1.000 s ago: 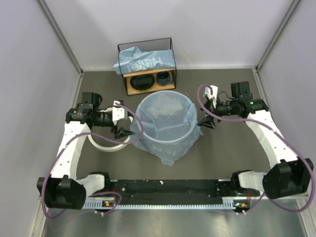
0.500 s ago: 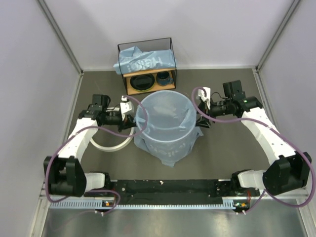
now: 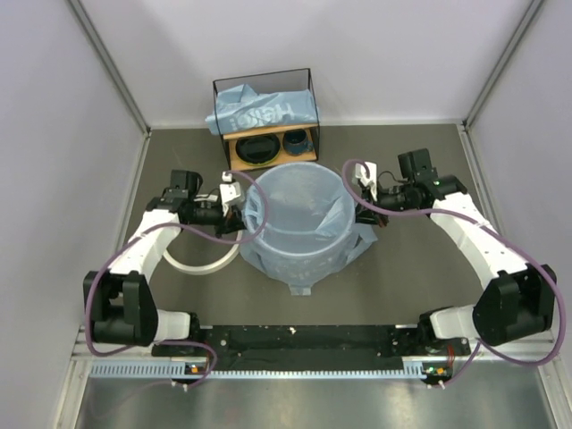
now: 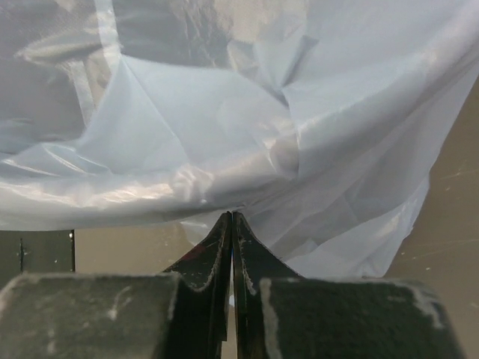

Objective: Put the trash bags into the trash bin

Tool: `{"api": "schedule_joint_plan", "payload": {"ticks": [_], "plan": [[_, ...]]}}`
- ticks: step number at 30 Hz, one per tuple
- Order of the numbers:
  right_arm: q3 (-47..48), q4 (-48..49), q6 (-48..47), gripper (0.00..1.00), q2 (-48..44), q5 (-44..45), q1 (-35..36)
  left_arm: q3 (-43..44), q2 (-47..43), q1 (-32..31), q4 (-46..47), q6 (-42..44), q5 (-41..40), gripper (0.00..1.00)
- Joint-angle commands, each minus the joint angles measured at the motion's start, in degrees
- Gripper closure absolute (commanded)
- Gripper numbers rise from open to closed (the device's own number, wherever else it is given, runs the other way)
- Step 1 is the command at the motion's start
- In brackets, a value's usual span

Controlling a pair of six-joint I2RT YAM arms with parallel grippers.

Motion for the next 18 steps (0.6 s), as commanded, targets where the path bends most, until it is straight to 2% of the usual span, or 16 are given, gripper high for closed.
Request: {"api": "schedule_joint_plan", "payload": {"ticks": [1, 4, 5, 6, 7, 8, 9, 11, 15, 16, 17, 18], "plan": [[-2.7, 1.2, -1.0, 1.00, 2.7, -0.5, -1.6, 1.7, -5.7, 0.8, -2.5, 0.9, 2.0, 0.96], [-3.6, 0.9, -0.4, 1.00, 2.3, 0.2, -2.9, 2.8, -7.6, 2.4, -5.8, 0.6, 1.3, 0.71], [-2.9, -0.3, -0.1, 1.00, 1.5, 0.6, -4.0, 4.5, -8.4, 3.8, -9.0, 0.5, 1.0, 0.54], [-2.0, -1.8, 0.0, 1.00, 0.8, 1.9, -4.8, 5.9, -8.8, 3.9, -11.1, 0.4, -0.2, 0.49], [0.7, -3.4, -0.2, 0.94, -0.5, 3.2, -5.3, 7.1, -9.2, 5.9, -12.9, 0.6, -0.5, 0.43], [2.4, -8.9, -0.8, 0.76, -0.9, 4.2, -6.5, 9.0, -10.2, 7.9, -14.5, 1.2, -0.3, 0.31], [4.0, -11.6, -1.2, 0.64, -1.3, 6.1, -7.2, 9.7, -10.8, 8.9, -17.2, 1.3, -0.1, 0.25], [9.3, -20.3, -2.2, 0.39, -2.3, 8.3, -8.3, 10.5, -12.7, 12.4, -17.8, -1.8, -0.4, 0.24], [19.5, -27.7, 1.4, 0.26, -3.8, 11.5, -7.8, 10.2, -15.2, 19.3, -14.7, -11.5, 0.9, 0.24], [25.4, -29.0, 4.2, 0.24, -3.4, 11.5, -6.6, 10.1, -15.4, 19.8, -14.7, -11.9, 1.8, 0.23], [28.8, -30.5, 5.6, 0.22, -2.6, 11.8, -4.5, 9.8, -16.4, 19.8, -14.7, -12.8, 2.1, 0.23], [31.8, -31.6, 6.9, 0.21, -1.0, 13.2, 0.5, 9.3, -16.9, 19.8, -13.8, -14.4, 2.4, 0.23]]}}
